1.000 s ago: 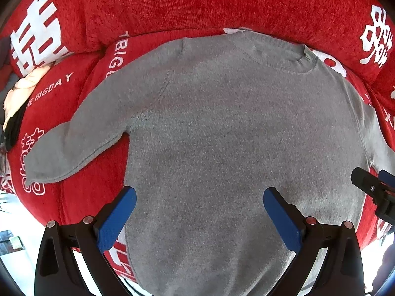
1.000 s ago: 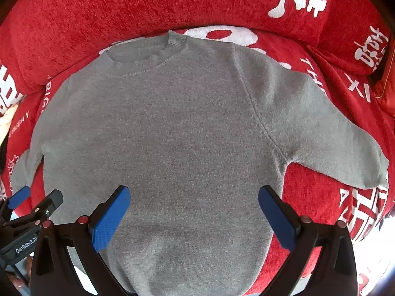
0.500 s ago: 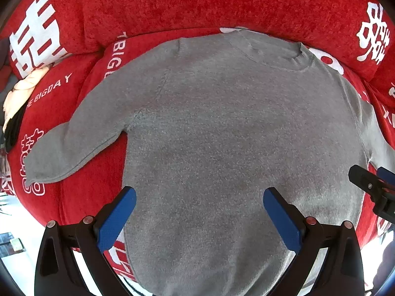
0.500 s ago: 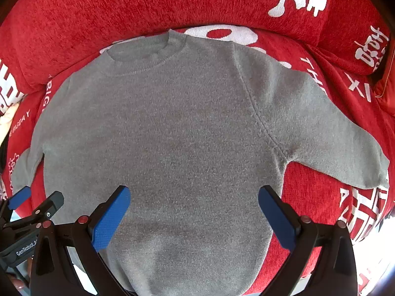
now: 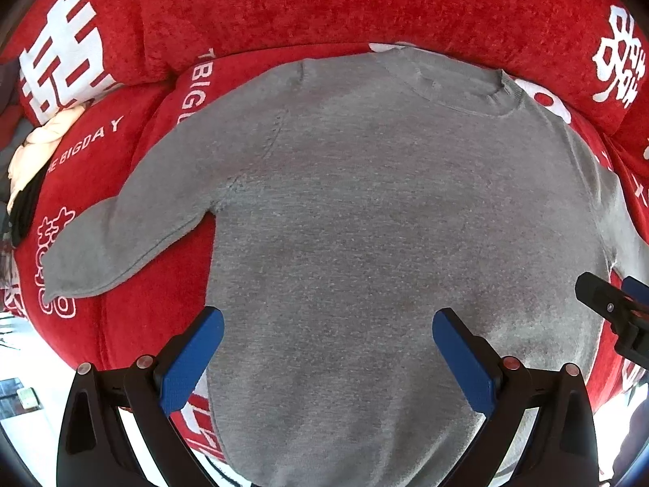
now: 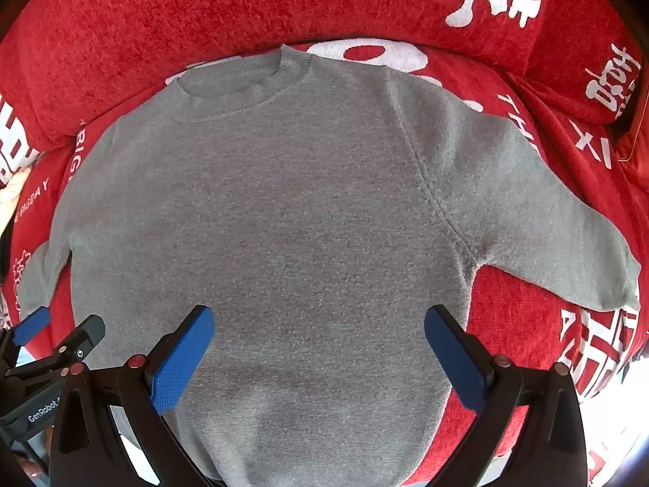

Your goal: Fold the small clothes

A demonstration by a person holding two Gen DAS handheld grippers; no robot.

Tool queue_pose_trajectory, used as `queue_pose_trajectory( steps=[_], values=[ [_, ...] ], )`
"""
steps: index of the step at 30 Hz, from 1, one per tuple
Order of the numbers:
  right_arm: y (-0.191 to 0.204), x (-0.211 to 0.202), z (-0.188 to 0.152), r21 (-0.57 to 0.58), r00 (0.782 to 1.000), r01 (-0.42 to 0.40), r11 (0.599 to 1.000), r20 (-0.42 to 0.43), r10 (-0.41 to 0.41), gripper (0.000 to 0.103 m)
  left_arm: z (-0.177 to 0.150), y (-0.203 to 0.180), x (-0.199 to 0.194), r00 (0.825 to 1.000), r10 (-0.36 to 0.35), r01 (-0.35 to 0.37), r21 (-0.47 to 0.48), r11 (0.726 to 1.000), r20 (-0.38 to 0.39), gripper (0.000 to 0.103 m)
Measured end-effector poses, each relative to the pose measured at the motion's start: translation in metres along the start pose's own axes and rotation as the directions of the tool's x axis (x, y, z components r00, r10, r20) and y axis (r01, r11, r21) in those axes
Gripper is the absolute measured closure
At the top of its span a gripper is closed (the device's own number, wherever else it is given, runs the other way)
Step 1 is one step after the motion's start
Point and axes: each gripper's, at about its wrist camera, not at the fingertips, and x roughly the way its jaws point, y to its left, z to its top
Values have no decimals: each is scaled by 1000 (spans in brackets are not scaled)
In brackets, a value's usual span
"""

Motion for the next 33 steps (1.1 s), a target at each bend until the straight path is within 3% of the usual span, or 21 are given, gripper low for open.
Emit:
queue_pose_trajectory(
  steps=[17,25,33],
  values=[
    [7,5,4,-9,998,4,1000,-58,-5,0,3,6,4,998,-56,56,-17,998,-7,0],
    [15,6,5,-17,997,19,1000,-70,-21,0,5,14,4,992,-125,125,-48,991,1,0],
    [57,6,8,-110,998,-17,994,-65,10,0,7,65,7,971,-232,238,-194,952,53,0]
  ],
)
